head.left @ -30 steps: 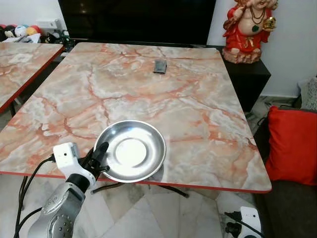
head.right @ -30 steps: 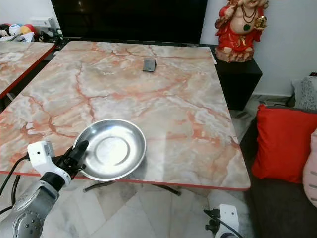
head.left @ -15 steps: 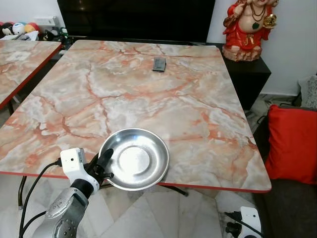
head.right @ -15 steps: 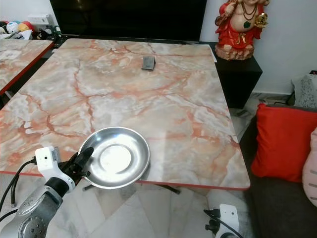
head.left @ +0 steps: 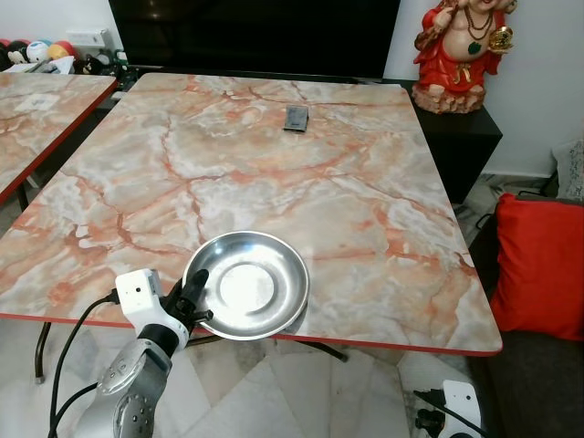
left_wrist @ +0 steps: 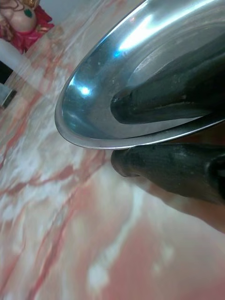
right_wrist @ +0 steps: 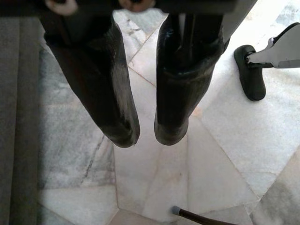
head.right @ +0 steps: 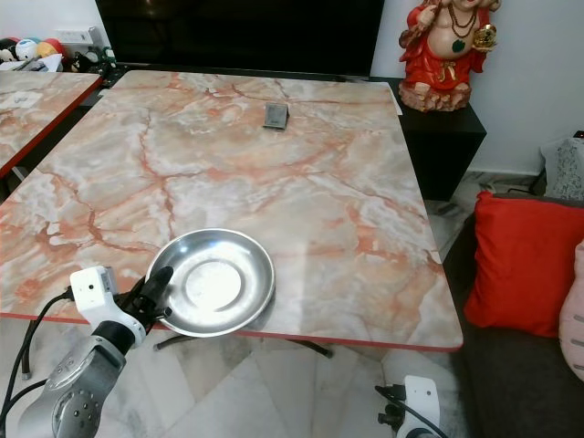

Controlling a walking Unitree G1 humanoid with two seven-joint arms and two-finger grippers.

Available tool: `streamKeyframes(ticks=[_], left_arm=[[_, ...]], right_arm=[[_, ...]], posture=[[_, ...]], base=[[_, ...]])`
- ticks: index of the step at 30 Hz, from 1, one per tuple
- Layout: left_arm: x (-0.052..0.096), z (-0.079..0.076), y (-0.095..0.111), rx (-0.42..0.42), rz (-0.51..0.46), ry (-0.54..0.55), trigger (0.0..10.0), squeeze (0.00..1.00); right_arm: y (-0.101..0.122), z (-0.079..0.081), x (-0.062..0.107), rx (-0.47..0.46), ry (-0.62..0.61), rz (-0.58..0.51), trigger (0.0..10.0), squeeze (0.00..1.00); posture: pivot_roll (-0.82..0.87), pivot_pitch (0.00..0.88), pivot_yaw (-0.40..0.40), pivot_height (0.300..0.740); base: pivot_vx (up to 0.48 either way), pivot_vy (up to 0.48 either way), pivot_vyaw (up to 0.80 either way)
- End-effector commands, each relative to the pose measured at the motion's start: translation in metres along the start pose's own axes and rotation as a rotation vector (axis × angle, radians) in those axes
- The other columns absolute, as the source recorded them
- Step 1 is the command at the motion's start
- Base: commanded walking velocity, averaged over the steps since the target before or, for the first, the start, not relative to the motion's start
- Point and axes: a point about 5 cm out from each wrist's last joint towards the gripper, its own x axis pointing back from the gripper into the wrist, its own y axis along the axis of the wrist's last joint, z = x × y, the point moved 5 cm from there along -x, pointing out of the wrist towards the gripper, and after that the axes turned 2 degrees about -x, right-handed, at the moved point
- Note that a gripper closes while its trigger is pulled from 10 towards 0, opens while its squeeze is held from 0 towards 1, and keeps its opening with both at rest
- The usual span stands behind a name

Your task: Setting the table

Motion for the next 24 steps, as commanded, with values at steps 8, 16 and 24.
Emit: streamKeyframes(ticks=[8,16,24], left_arm=[[-0.010,0.003,0.005,-0.021,-0.030,0.019,10.0,0.00],[-0.003,0.009,-0.003,-0.039,-0.008,0.023,10.0,0.49],[-0.003,0.009,-0.006,-0.050,-0.002,0.018,10.0,1.00]], right_arm=[[-0.006,-0.004,0.001,-0.004,-0.016,0.012,10.0,0.00],[-0.005,-0.005,0.001,-0.002,-0.016,0.014,10.0,0.00],[-0.005,-0.005,0.001,0.003,-0.015,0.014,10.0,0.00]], posture=[[0.06,0.110,-0.025,0.740],[0.07,0.118,-0.029,0.740],[0.07,0.121,-0.031,0.740]], base=[[0.000,0.000,0.00],[0.000,0.000,0.00],[0.000,0.000,0.00]])
